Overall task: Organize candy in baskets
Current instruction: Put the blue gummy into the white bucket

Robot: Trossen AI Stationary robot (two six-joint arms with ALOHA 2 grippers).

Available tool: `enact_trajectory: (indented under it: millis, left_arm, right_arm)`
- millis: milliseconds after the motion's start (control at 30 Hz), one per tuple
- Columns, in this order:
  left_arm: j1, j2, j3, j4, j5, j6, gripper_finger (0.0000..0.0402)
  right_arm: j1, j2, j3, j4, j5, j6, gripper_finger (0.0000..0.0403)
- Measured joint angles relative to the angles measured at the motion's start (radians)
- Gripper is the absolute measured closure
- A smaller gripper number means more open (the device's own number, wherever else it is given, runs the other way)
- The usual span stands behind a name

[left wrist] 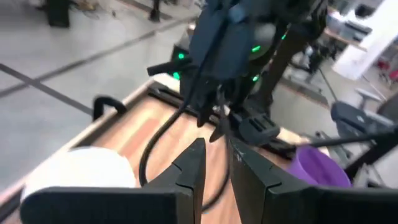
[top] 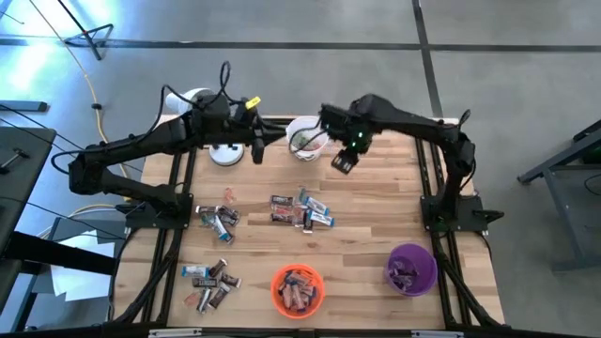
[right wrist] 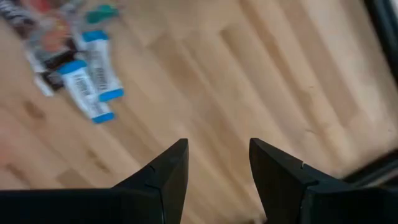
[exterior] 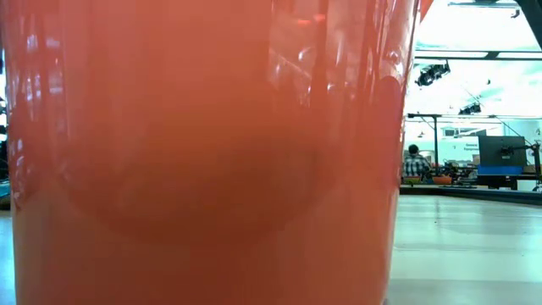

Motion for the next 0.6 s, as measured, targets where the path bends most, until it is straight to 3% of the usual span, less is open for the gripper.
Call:
enact_trajectory:
  millis: [167,467,600]
  left_arm:
    - [-0.037,0.000,0.000,-0.074,0.000,-0.001,0.0346]
    - [-0.117,0.001,0.000,-0.131,-0.007,-0.027,0.0346]
    - [-0.158,0.001,0.000,-0.135,-0.012,-0.065,0.0346]
  right_arm:
    - [0.142,-0.029,-0.004,0.002,-0.072,0.108,0.0238]
    - [0.281,-0.049,-0.006,0.003,-0.020,0.182,0.0238]
    - [0.283,-0.070,-0.006,0.002,-0.159,0.099,0.0238]
